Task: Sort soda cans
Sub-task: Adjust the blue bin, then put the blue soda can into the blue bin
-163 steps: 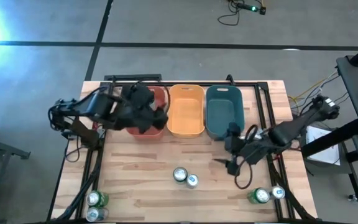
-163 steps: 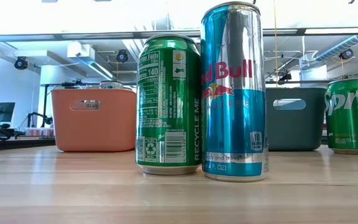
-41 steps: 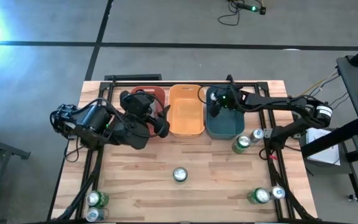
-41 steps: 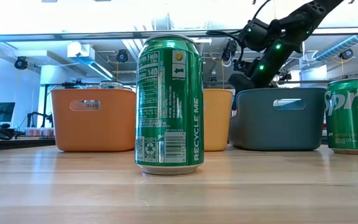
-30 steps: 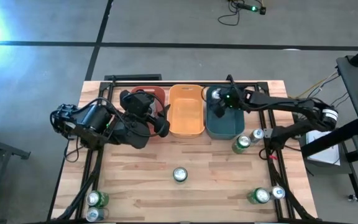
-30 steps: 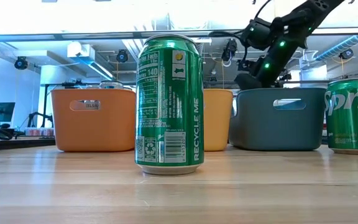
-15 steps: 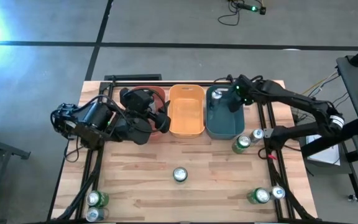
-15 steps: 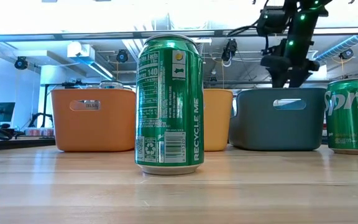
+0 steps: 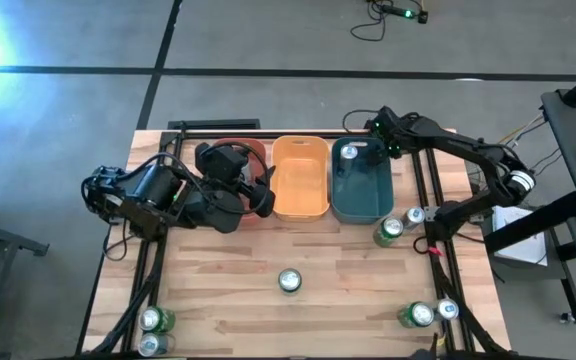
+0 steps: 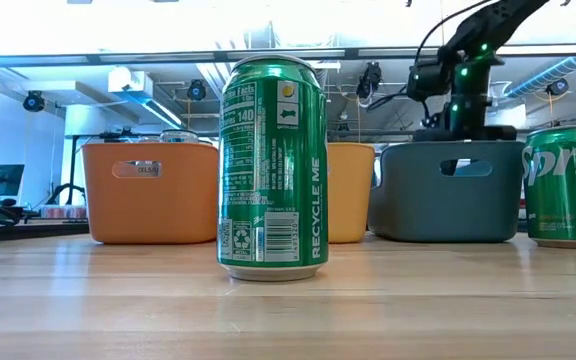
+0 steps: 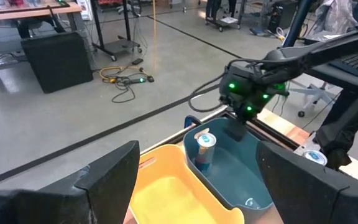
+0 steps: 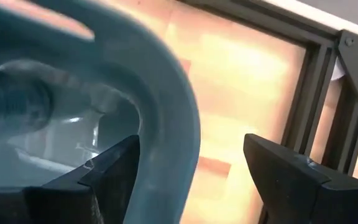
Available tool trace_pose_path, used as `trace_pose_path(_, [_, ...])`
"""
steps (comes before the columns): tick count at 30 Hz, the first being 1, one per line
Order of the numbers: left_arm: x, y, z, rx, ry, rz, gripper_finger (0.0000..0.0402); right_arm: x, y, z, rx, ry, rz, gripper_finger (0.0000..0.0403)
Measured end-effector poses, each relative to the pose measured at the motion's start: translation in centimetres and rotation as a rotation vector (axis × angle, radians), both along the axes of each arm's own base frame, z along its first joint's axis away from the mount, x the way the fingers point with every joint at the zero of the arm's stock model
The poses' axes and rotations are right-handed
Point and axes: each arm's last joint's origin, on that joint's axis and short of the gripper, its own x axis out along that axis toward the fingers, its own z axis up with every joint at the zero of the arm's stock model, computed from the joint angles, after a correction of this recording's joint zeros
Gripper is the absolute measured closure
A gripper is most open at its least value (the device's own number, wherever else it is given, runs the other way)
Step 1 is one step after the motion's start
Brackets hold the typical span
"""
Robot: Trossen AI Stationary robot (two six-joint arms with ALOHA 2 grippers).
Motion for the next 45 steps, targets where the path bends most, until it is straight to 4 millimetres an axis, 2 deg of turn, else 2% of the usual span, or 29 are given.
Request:
trace_pose_path(9, [0.0, 0.0, 0.0, 0.015, 0.019, -0.008, 0.0095, 0.0, -2.1, 0.3, -0.053, 0.007, -0.033, 0.0109])
trace_pose_path(16, [0.0, 0.0, 0.0, 0.016, 0.020, -0.008, 0.0095, 0.0, -2.3, 0.2, -0.071, 0.020, -0.043, 0.0103])
trace_pose_path(25, [-0.1, 0.0, -0.1, 0.022, 0.033, -0.009, 0.0095, -0.4, -2.8, 0.2, -0.082, 0.011, -0.083, 0.0114])
trace_pose_path(33, [-0.1, 0.0, -0.1, 0.024, 0.039, -0.010, 0.0095, -0.7, -2.6, 0.4, -0.071, 0.020, -0.084, 0.0106])
trace_pose_path(36, [-0.1, 0.0, -0.1, 0.024, 0.040, -0.010, 0.0095, -0.8, -2.1, 1.6, -0.091, 0.018, -0.044, 0.0098])
trace_pose_path(39, [-0.2, -0.2, -0.1, 0.041, 0.034, -0.003, 0.0095, -0.9, -1.2, 3.9, -0.143, -0.015, -0.007, 0.0086])
trace_pose_path(42, [-0.5, -0.7, -0.1, 0.076, 0.054, -0.007, 0.0095, -1.0, 0.5, 6.5, -0.197, -0.050, 0.058, 0.0074])
trace_pose_path(45, [-0.6, -1.0, -0.3, 0.051, 0.093, -0.063, 0.0095, -0.9, 3.4, 8.6, -0.237, -0.087, 0.169, 0.0064])
